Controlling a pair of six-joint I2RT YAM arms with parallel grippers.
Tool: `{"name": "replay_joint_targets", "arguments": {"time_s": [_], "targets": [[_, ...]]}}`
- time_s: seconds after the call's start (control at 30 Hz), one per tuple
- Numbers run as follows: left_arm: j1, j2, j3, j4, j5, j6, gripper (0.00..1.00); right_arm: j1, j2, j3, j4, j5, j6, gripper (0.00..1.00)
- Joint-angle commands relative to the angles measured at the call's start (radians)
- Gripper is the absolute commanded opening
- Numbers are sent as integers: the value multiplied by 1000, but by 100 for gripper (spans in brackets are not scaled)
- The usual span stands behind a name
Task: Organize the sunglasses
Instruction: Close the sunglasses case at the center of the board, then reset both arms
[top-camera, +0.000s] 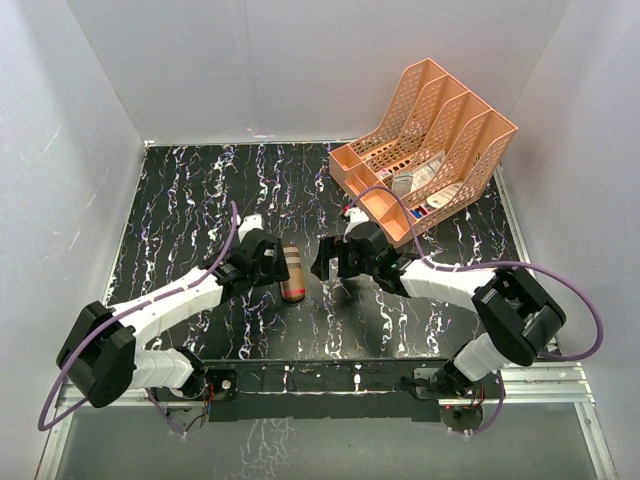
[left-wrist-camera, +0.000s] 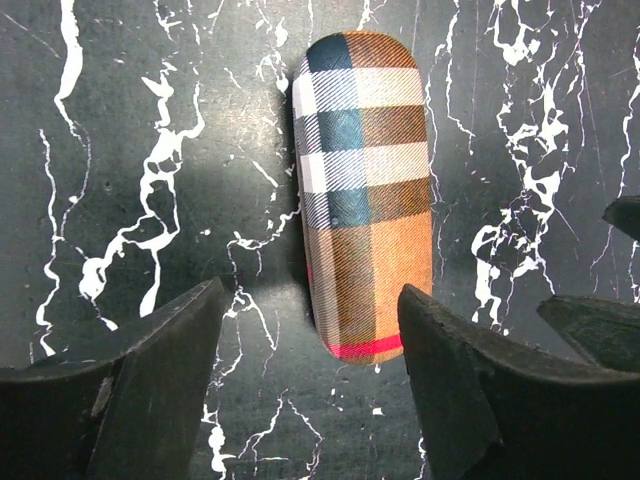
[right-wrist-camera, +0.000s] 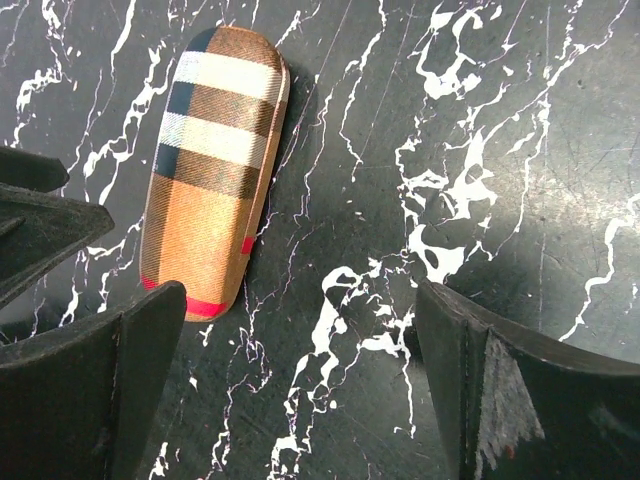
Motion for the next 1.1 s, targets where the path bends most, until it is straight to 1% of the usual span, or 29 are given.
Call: {"name": "replay_joint_targets", "arguments": {"time_s": [0.0,0.07,0.1,0.13,0.37,0.6,0.77,1.07], "targets": [[-3,-72,-20,12,-49,4,73,5,-59,-9,0,40,-13,98],[-2,-91,-31,19,-53,4,80,5,-74,-13,-9,51,-13,98],[-3,-99,-31,16,-59,3,92,4,-85,-16,-12,54,-12,98],[-3,-106,-32,14,-64,3,98,5,-93,-18,-15,57,-11,98],[-4,-129,-50,9,-82,0,99,5,-130,-10,-77,121,-1,98],[-4,-165,-88,3,-150,2,99,5,-165,-21,-104,186,-12,98],[-3,-175,-89,-14,-180,11,99,4,-148,-5,-128,196,-16,98],[-3,-175,-94,18,-159,49,99,5,-156,-5,-125,198,-14,98]]}}
